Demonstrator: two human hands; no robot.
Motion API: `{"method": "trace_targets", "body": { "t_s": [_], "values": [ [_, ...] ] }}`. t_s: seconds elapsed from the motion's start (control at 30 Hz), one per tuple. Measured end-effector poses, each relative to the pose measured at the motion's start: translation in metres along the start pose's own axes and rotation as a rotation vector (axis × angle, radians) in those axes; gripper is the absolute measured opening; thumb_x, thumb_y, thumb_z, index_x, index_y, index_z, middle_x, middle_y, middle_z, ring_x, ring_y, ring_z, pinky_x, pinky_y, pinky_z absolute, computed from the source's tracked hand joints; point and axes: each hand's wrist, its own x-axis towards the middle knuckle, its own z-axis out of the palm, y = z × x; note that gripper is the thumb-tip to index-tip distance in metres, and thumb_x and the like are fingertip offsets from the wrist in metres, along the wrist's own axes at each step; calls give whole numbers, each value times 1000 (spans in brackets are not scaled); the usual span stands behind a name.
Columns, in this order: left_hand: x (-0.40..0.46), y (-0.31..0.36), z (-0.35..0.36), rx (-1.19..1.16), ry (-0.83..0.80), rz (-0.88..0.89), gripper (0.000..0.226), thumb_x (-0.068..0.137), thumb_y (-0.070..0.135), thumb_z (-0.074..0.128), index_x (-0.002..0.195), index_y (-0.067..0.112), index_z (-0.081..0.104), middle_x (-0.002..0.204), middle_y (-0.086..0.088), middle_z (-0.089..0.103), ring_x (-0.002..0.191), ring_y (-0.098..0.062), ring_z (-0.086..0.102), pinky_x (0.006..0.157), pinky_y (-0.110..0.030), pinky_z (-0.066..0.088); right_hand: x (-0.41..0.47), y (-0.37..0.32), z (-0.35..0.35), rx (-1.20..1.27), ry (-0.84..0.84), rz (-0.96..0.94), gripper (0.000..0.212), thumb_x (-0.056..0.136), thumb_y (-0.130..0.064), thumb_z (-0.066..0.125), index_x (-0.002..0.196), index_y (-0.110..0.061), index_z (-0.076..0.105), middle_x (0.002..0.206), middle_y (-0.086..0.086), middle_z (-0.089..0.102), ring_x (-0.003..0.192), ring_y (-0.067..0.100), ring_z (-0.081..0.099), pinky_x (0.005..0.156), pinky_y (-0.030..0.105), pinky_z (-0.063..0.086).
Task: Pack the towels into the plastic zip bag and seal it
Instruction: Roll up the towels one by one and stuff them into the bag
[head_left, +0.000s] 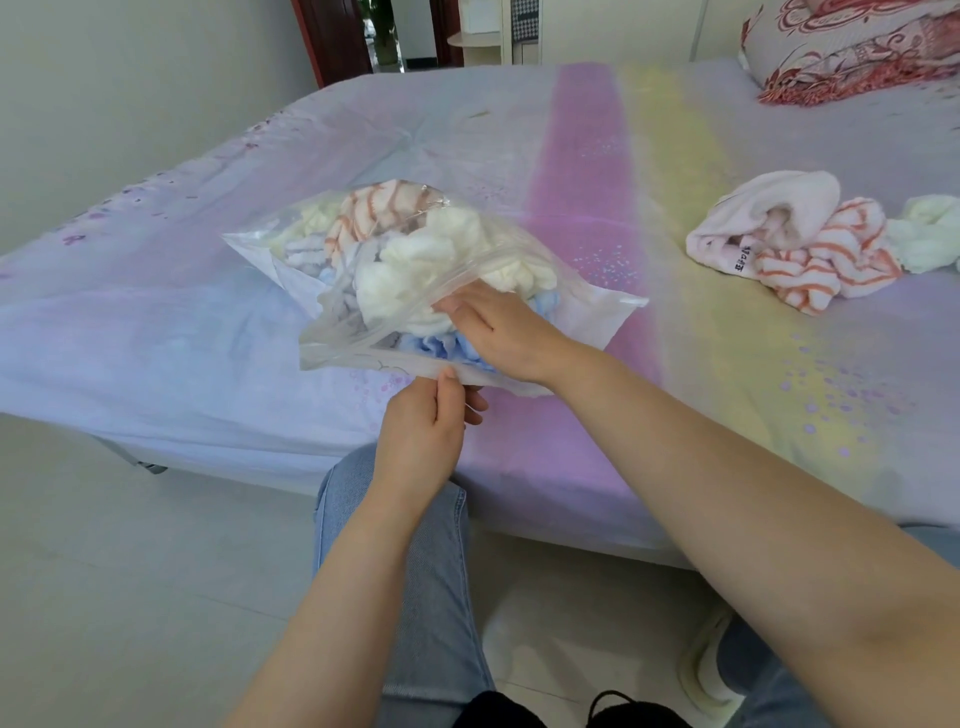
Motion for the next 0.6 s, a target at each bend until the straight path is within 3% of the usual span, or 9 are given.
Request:
{"method": "trace_targets", "body": {
  "t_s": [0.07, 0.13, 0.2, 0.27, 0.37, 0.43, 0.5, 0.6],
  "values": [
    [0, 1, 2, 1, 10, 4, 42, 93, 36, 30, 64, 33, 60, 70, 6, 71, 71, -14, 68, 77, -47, 55, 0, 7, 1, -16, -52, 14, 45, 102, -32, 22, 137, -23, 49, 149, 5, 39, 143, 19, 26, 118, 42, 20],
    [-1, 2, 5, 3, 11, -2, 41, 94, 37, 30, 68, 32, 61, 72, 6, 71, 70, -12, 67, 77, -47, 55, -14, 6, -1, 74, 38, 7, 42, 102, -35, 28, 129, -20, 57, 143, 1, 47, 137, 13, 35, 115, 35, 28],
    [-3, 3, 10, 14, -31, -26, 40, 98, 39, 31, 75, 34, 63, 77, 10, 72, 69, -8, 67, 79, -46, 55, -35, 8, -4, 50, 268, -51, 39, 98, -37, 36, 103, -15, 68, 111, -3, 65, 107, 11, 57, 92, 35, 48],
    [-5, 2, 19, 62, -128, -61, 39, 101, 41, 35, 81, 31, 66, 81, 12, 73, 71, -6, 68, 81, -44, 55, -60, 22, -6, -38, 477, -79, 43, 93, -39, 37, 80, -10, 65, 78, 0, 65, 76, 18, 60, 67, 42, 50],
    [-10, 2, 45, 208, -295, -47, 28, 97, 44, 45, 85, 26, 63, 84, 11, 72, 75, -8, 69, 84, -41, 54, -91, 57, -17, 14, 673, 64, 43, 92, -40, 39, 75, -7, 61, 65, 8, 63, 63, 29, 59, 59, 44, 48],
    [-14, 7, 69, 270, -372, 6, 15, 93, 41, 50, 90, 30, 59, 88, 13, 71, 79, -9, 68, 85, -39, 53, -106, 78, -32, 122, 779, 185, 35, 92, -36, 41, 75, -12, 59, 64, 10, 63, 63, 32, 60, 60, 44, 50],
    [-17, 19, 92, 273, -442, 58, 10, 92, 39, 52, 99, 34, 58, 91, 14, 68, 81, -9, 67, 85, -36, 53, -117, 101, -52, 179, 854, 304, 27, 93, -30, 44, 77, -16, 59, 73, 2, 67, 70, 28, 63, 65, 40, 50],
    [-15, 41, 123, 295, -505, 151, 19, 94, 34, 52, 112, 31, 57, 91, 15, 63, 80, -9, 63, 84, -33, 52, -126, 151, -90, 82, 865, 439, 12, 89, -19, 54, 86, -24, 65, 107, -3, 58, 100, 18, 59, 86, 32, 46]
  ]
}}
